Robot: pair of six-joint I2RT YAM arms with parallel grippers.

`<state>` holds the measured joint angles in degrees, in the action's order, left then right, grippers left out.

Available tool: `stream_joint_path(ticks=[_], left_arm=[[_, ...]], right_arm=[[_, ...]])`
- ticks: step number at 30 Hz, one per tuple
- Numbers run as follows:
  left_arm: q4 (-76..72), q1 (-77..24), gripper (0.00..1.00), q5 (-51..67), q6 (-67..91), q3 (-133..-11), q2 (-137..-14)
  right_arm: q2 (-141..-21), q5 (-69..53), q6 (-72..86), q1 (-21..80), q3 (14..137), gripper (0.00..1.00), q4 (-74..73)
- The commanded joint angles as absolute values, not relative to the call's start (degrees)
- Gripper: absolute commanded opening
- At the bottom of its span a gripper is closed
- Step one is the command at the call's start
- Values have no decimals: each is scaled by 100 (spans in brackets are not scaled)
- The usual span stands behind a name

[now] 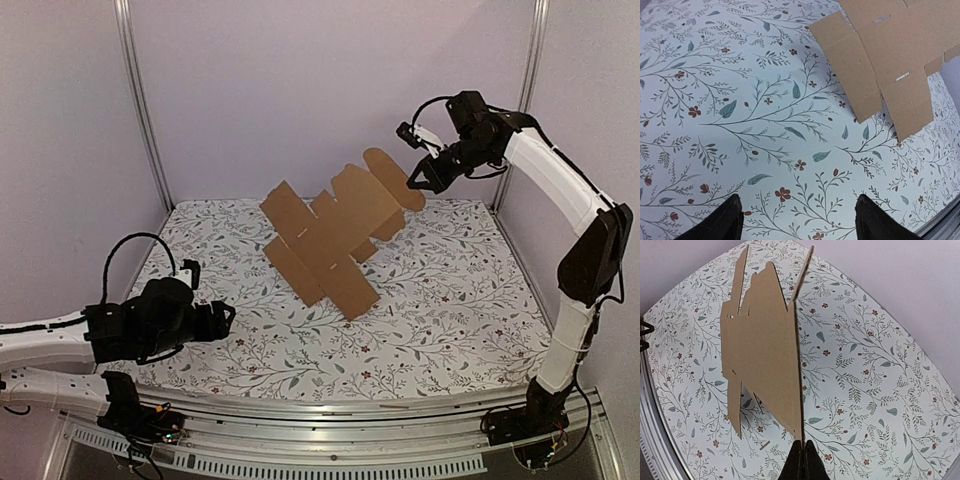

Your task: Fold the paper box

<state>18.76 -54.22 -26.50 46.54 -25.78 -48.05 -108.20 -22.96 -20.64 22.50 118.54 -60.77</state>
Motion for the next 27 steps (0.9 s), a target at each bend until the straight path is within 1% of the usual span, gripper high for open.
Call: stream_joint_path(ticks=[1,5,10,12,14,15,16,19,21,22,24,27], left_arm=[[1818,-5379,77,-2775,4599,-2682,-4889],[1713,-5370,77,-2818,4474,-2742,-5033],[1696,-5340,79,-2809,4445,-2935,-5301],[1692,-5316,79,-2780,4471,-2967,-5424],[1700,-5273,79,-2746,4495,-2994,-5496],[1703,-5247,79,-2735,4492,-3009,-5509],[1725,-5222,79,-2734,4502,-3018,-5506],[1772,-5113,80,-2717,4515,-3034,-5405],[1792,-5026,80,-2720,4500,-3028,-5281],[1796,-4981,80,-2724,4474,-3016,-5205],[1799,-4882,80,-2706,4413,-2999,-5067],[1643,-4720,81,-2557,4204,-2989,-5013]], right_arm=[[-10254,-1548,-2486,2320,11868,0,-5523],[-9923,-1124,-2897,2554,11824,0,-5262],[-9642,-994,-3317,2854,11533,0,-5161],[-9621,-1106,-3427,2991,11459,0,-5343],[-9655,-1434,-3680,3205,11287,1,-5840],[-9658,-1486,-3870,3388,11065,3,-6074],[-9618,-1466,-4144,3641,10776,9,-6300],[-9501,-1138,-4669,4741,9712,20,-7040],[-9446,-968,-4874,5358,8955,32,-7374],[-9421,-879,-4915,5592,8642,37,-7476],[-9353,-968,-4877,5716,8281,42,-7602],[-9151,-1322,-4729,5362,8483,46,-7584]])
